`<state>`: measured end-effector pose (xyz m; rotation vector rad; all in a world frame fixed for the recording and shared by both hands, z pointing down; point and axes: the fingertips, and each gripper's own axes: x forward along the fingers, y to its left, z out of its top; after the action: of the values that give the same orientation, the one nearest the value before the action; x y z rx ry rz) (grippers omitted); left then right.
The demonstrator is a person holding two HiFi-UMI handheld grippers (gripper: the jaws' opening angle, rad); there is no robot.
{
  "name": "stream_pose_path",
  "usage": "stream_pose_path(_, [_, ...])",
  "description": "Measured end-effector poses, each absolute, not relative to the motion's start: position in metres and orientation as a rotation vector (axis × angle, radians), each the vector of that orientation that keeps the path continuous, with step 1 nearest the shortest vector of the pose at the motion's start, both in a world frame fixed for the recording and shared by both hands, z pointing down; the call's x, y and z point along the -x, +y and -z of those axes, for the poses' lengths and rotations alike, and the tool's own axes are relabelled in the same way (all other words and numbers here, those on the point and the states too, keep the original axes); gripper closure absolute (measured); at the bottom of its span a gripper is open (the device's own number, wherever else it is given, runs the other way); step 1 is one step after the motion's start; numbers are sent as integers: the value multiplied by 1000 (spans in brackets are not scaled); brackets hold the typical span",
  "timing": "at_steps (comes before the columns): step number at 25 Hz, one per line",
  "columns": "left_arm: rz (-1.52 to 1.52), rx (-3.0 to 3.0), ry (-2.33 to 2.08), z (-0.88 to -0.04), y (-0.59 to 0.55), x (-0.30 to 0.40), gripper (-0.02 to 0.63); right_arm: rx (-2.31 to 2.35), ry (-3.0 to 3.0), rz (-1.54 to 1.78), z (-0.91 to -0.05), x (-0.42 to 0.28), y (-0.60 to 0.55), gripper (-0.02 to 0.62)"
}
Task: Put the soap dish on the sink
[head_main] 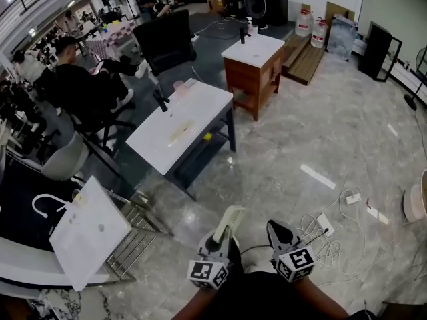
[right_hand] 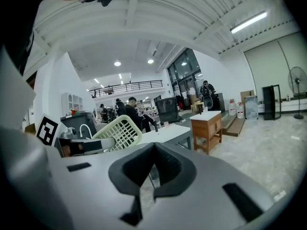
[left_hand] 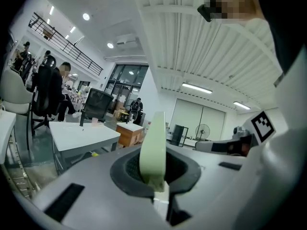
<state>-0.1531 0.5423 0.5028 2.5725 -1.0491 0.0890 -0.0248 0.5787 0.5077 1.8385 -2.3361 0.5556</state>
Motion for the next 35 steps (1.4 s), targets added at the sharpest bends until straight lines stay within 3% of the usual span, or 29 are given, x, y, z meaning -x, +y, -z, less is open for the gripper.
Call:
stream_pose_path(18, [-56, -2533, -973, -513, 305, 150, 580, -1795, -2239, -449, -498, 20, 333, 597])
stream_pose_path(35, [-28, -2536, -986, -522, 139, 179, 580, -1750, -2224, -449, -503, 46, 187, 597])
